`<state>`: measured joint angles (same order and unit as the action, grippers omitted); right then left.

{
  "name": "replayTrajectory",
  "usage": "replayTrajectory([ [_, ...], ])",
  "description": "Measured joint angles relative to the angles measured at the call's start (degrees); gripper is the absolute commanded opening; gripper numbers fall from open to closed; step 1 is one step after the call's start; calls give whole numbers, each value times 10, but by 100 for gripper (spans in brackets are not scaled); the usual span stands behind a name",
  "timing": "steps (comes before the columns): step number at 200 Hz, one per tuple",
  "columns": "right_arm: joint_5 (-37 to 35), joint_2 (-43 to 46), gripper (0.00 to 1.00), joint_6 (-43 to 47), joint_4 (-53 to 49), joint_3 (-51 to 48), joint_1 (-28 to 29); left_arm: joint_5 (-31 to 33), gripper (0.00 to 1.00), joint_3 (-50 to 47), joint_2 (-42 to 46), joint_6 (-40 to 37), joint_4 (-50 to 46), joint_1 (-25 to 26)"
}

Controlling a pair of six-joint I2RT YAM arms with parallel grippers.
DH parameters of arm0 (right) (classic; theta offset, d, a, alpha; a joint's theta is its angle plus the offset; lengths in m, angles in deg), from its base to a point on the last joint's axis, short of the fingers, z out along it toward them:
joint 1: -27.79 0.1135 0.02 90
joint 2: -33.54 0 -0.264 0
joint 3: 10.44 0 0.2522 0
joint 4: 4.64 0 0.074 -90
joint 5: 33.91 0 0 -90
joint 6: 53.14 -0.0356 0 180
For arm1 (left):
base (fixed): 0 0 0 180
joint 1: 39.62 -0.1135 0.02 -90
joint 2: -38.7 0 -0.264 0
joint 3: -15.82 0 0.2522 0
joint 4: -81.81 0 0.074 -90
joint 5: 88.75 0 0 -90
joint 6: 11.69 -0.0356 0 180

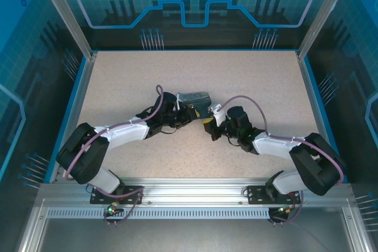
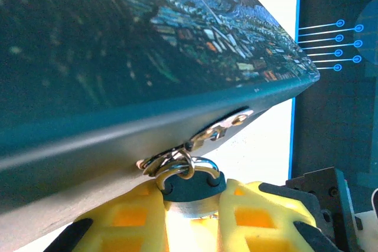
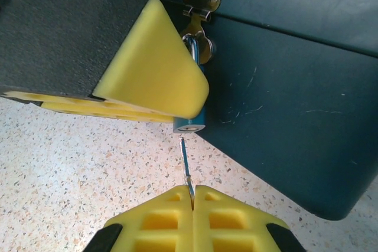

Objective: Unlock a padlock with a key

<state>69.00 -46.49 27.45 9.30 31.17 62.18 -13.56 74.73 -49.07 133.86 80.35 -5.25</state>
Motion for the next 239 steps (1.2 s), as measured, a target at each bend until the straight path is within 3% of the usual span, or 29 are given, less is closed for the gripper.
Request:
replayTrajectory([
  [239, 18, -36, 0, 0, -3, 28, -8, 4, 6, -3, 1, 1, 0, -1],
])
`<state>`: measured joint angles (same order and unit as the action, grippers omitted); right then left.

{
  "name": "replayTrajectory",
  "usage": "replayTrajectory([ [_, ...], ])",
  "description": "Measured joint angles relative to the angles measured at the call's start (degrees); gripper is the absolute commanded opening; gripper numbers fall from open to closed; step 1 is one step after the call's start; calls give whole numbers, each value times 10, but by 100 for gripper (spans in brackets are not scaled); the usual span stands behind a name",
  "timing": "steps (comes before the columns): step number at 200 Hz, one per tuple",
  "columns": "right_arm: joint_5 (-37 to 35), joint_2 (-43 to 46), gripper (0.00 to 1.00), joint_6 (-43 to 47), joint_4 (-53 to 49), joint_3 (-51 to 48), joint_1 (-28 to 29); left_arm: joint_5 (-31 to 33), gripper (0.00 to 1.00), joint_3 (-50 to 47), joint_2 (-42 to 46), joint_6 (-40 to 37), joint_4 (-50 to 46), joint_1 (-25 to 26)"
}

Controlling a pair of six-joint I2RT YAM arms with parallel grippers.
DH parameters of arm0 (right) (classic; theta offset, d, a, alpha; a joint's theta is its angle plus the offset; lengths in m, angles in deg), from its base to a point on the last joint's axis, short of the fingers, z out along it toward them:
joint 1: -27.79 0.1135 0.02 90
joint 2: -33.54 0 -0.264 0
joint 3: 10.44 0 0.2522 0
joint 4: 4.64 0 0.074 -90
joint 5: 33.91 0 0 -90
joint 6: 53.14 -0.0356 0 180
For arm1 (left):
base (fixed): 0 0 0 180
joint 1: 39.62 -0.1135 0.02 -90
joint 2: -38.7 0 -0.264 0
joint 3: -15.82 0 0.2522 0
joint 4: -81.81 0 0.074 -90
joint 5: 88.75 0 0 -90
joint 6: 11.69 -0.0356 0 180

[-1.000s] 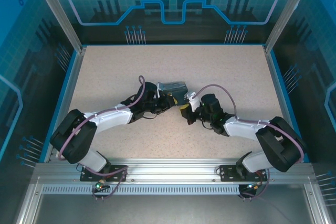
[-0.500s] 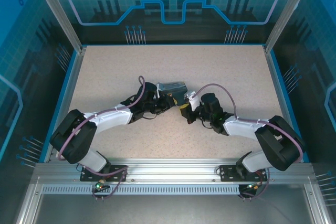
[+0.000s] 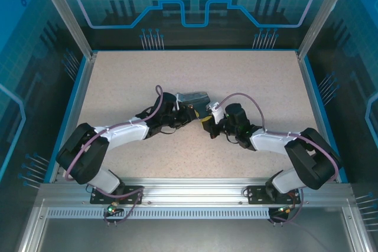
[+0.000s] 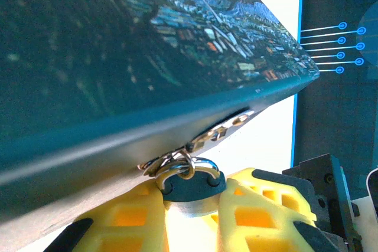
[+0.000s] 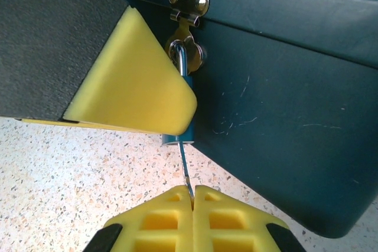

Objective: Unlock a padlock with a key

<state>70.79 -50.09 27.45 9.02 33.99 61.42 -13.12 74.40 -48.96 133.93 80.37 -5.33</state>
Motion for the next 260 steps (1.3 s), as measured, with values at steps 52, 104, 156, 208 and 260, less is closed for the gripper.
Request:
replayTrajectory([
  [52, 3, -5, 0, 0, 0, 10, 0, 7, 5, 0, 1, 0, 3, -1],
  [104, 4, -9, 0, 0, -9, 21, 0, 8, 5, -5, 3, 0, 13, -4],
  [156, 8, -16, 0, -2, 0, 28, -1, 10, 5, -7, 3, 0, 17, -4],
  [208, 23, -25, 0, -9, 15, 38, -10, 11, 5, -7, 4, 3, 29, -5],
  [260, 40, -46, 0, -30, 37, 48, -15, 23, 5, -7, 4, 13, 31, -9],
])
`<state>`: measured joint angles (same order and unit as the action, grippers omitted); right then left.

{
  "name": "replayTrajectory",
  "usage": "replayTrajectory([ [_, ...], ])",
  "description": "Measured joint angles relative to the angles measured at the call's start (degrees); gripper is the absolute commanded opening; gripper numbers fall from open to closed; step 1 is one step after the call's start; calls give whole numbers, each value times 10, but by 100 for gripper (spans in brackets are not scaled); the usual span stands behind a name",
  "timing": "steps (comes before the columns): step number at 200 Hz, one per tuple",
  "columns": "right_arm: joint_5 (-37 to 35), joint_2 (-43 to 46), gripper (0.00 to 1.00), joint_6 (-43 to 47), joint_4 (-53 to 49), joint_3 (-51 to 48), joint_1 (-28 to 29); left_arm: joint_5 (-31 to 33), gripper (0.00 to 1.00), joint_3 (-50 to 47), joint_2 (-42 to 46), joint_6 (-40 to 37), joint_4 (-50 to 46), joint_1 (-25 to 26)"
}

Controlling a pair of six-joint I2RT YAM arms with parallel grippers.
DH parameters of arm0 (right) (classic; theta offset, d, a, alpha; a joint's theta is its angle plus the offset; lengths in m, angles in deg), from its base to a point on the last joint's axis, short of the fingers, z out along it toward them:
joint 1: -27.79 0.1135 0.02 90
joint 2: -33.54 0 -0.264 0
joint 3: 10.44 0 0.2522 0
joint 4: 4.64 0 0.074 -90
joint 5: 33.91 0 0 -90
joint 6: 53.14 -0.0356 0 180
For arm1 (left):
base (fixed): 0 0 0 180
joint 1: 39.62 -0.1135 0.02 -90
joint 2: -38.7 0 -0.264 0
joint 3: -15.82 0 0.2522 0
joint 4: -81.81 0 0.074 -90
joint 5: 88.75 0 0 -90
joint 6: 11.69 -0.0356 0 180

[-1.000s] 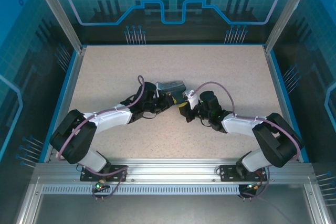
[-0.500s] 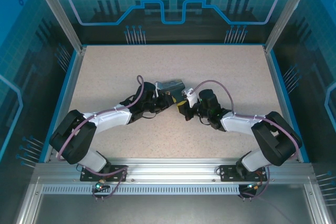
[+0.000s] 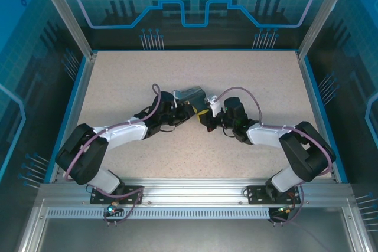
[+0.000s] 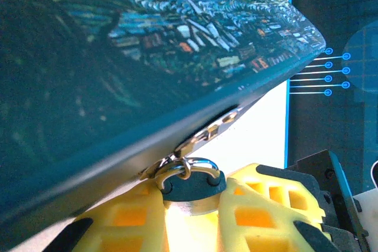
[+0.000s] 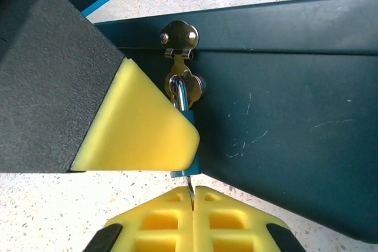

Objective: Unlock a padlock with a key

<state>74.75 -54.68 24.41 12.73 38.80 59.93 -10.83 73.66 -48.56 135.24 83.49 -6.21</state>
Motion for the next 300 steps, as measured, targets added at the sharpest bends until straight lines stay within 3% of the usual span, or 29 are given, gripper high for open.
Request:
replayTrajectory([
  [101, -18, -31, 0, -92, 40, -29, 18, -6, 5, -22, -23, 2, 16, 1],
  [138, -32, -65, 0, -112, 67, -41, 30, -10, 11, -31, -48, 5, 23, 2],
  [190, -31, -103, 0, -136, 87, -41, 38, -7, 31, -52, -66, 17, 45, 1],
  [231, -37, -105, 0, -144, 82, -40, 39, -3, 60, -76, -34, 14, 50, 5],
  [262, -33, -106, 0, -149, 63, -29, 39, 13, 70, -98, 54, 10, 41, 5],
  [300, -19, -106, 0, -177, 26, -4, 39, 24, 72, -159, 148, 28, 60, -10],
])
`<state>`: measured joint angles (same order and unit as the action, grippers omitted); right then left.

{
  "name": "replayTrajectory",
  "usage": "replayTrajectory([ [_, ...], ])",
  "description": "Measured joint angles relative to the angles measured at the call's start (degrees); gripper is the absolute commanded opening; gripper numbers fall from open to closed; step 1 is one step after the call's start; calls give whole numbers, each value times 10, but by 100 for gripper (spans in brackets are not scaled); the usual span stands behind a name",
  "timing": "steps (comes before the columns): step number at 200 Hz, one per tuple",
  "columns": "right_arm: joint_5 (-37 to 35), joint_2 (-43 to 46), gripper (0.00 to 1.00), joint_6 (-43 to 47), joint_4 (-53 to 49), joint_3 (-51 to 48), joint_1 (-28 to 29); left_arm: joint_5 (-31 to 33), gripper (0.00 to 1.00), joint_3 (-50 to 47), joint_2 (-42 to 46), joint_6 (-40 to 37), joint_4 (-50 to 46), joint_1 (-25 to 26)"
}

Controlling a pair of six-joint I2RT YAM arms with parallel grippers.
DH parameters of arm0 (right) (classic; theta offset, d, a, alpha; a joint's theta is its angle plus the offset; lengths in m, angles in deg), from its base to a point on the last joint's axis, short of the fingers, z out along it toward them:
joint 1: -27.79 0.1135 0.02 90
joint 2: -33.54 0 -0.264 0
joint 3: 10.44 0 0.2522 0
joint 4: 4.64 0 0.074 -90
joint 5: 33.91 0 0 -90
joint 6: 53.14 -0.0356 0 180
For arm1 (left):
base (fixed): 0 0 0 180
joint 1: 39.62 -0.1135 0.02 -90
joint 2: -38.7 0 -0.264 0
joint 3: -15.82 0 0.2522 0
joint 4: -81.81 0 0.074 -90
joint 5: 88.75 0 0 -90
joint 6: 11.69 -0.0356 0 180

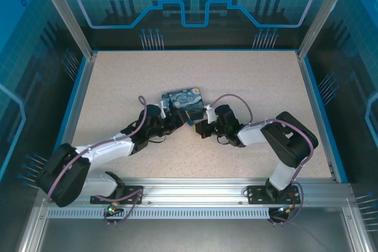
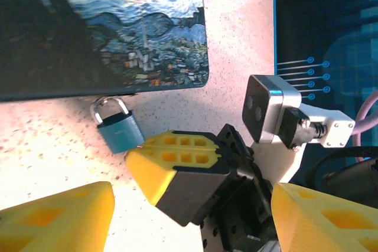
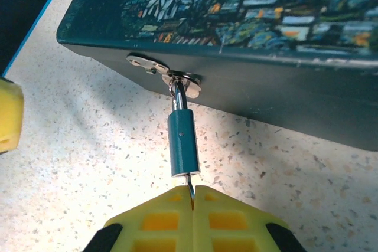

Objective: Unlock a padlock with a key

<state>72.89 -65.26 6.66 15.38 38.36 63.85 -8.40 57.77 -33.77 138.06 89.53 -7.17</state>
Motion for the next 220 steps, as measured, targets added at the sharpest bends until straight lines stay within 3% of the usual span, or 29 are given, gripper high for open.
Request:
replayTrajectory([
  [59, 10, 2, 0, -117, -8, 6, 10, 3, 69, -70, 9, 54, 66, -3],
  [90, -2, 9, 0, -162, -11, 6, 28, 4, 66, -71, -26, 74, 123, -3],
  [136, -14, 21, 0, -203, -24, 6, 41, 4, 61, -74, -107, 99, 196, -2],
  [220, -15, 21, 0, -232, -25, 13, 46, 7, 56, -74, -145, 109, 226, 1],
])
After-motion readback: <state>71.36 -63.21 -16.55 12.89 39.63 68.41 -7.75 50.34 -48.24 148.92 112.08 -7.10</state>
